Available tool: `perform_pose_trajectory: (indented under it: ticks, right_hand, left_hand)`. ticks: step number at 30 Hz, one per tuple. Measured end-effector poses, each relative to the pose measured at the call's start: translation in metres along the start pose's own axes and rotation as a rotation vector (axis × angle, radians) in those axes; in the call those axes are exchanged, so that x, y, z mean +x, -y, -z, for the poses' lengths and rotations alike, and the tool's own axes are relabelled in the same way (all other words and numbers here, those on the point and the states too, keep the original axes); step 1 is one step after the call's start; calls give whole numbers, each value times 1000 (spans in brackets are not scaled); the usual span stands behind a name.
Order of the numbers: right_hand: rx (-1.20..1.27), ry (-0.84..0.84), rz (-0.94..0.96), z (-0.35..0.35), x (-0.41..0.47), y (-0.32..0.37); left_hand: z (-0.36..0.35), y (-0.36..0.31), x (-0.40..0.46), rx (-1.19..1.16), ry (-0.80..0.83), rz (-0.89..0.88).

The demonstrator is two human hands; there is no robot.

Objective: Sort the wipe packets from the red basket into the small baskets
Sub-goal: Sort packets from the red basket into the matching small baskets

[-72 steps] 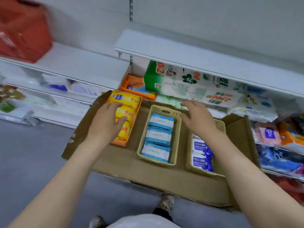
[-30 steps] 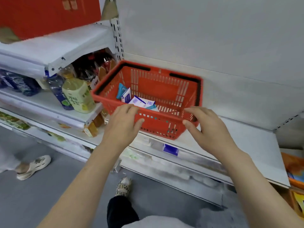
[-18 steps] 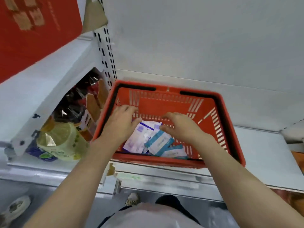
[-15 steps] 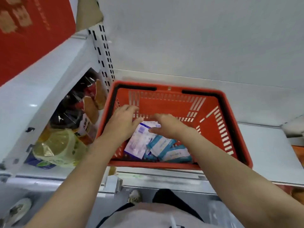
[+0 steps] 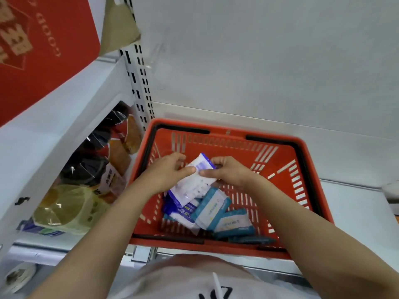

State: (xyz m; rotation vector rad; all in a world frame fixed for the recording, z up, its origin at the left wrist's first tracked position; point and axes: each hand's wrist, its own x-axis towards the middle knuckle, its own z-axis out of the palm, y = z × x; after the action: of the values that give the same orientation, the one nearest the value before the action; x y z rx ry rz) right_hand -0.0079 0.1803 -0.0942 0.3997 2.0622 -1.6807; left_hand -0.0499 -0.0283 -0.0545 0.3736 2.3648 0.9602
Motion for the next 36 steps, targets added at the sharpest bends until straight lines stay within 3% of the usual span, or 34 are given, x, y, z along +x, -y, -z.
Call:
perform_pose_trajectory:
  ticks: [2,6,9,12,16,27,30,32,34,36]
  right_hand:
    - [143,3,9,9,-7,2]
    - [215,57,-9,4,0,-3]
    - [304,-35,-28,-8,9,-6]
    - [-212,-176,-18,-10,22,-17]
    - [-669,-65,-152,-14,34,-40]
    - [-697,-207,-82,17,14,-30]
    - [-543,-330,-165,29,-5,-15]
    - [-166,-384,-200,26,-22,-2]
    - [245,-322,-194,14,-39,13]
    - [480,-242,-172,-3,-49,21]
  left_hand:
    - [-2,-1,3,-76,10,24]
    - [0,1,6,-64,-118,24]
    - [-5,0,3,43,-274,38]
    - [-8,-3,1,129,-432,30]
    - [-6,-7,2,50,-408,86]
    - [-7,-2,5,25,-344,69]
    - [-5,-1,6,-18,-355,27]
    - [-4,-4,5,-63,-376,-3]
    - [-4,-9,2,-105,-391,-28]
    - [-7,-14,1,-166,-376,-78]
